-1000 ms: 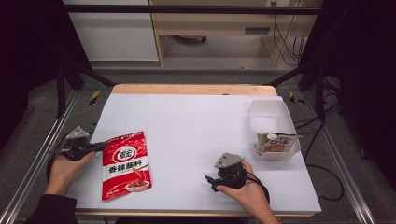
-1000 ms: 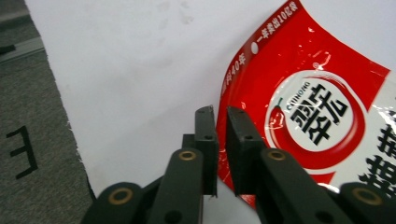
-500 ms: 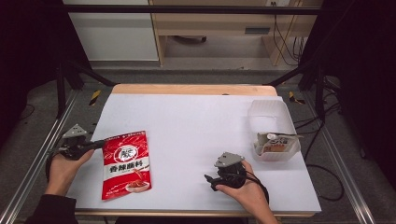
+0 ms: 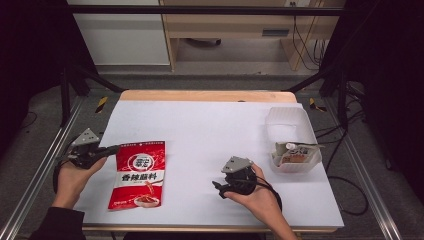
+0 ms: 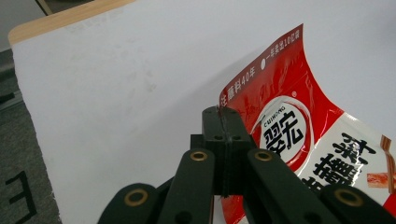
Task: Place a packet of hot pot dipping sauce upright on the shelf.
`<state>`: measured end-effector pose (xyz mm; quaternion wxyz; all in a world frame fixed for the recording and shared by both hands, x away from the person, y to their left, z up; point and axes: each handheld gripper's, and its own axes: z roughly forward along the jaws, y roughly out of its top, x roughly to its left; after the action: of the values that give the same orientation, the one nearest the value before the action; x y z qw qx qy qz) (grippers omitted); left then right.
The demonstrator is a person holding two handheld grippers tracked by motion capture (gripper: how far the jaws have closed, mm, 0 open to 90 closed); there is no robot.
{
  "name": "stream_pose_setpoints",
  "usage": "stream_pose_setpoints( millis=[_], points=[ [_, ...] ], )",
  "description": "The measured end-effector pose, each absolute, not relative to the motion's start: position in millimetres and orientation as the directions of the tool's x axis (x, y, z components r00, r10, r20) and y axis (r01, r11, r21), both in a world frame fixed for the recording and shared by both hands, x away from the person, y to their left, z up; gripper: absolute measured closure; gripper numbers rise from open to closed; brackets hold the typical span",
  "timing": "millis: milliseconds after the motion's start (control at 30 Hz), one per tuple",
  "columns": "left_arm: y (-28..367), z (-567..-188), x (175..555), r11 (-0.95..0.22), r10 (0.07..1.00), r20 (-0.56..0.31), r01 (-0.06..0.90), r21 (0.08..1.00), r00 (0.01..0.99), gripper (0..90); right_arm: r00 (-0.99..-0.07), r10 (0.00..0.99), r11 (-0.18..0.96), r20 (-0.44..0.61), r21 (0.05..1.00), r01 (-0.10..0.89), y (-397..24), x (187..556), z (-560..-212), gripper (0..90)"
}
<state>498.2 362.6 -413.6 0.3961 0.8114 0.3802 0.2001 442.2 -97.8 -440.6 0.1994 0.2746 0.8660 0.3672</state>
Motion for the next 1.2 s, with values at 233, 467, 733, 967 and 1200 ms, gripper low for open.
stream_pose_setpoints(
  millis=[233,467,733,967,1200],
  points=[
    [350,-411,499,-0.413,0.758,0.032,0.441,0.797,0.652,90.0,-0.772,0.616,0.589,-0.153,0.741,0.323,-89,450,-438,21.0],
    [334,-407,502,-0.43,0.737,0.04,0.423,0.797,0.674,90.0,-0.771,0.618,0.588,-0.152,0.741,0.325,-89,454,-436,21.2],
    [315,-398,507,-0.445,0.721,0.058,0.398,0.802,0.691,90.0,-0.767,0.622,0.586,-0.159,0.744,0.32,-90,457,-432,21.6],
    [305,-393,510,-0.457,0.708,0.061,0.39,0.8,0.704,90.0,-0.772,0.614,0.593,-0.165,0.742,0.312,-87,460,-429,21.7],
    [296,-388,511,-0.459,0.697,0.065,0.375,0.805,0.714,90.0,-0.774,0.608,0.599,-0.177,0.742,0.301,-83,465,-421,21.8]
  ],
)
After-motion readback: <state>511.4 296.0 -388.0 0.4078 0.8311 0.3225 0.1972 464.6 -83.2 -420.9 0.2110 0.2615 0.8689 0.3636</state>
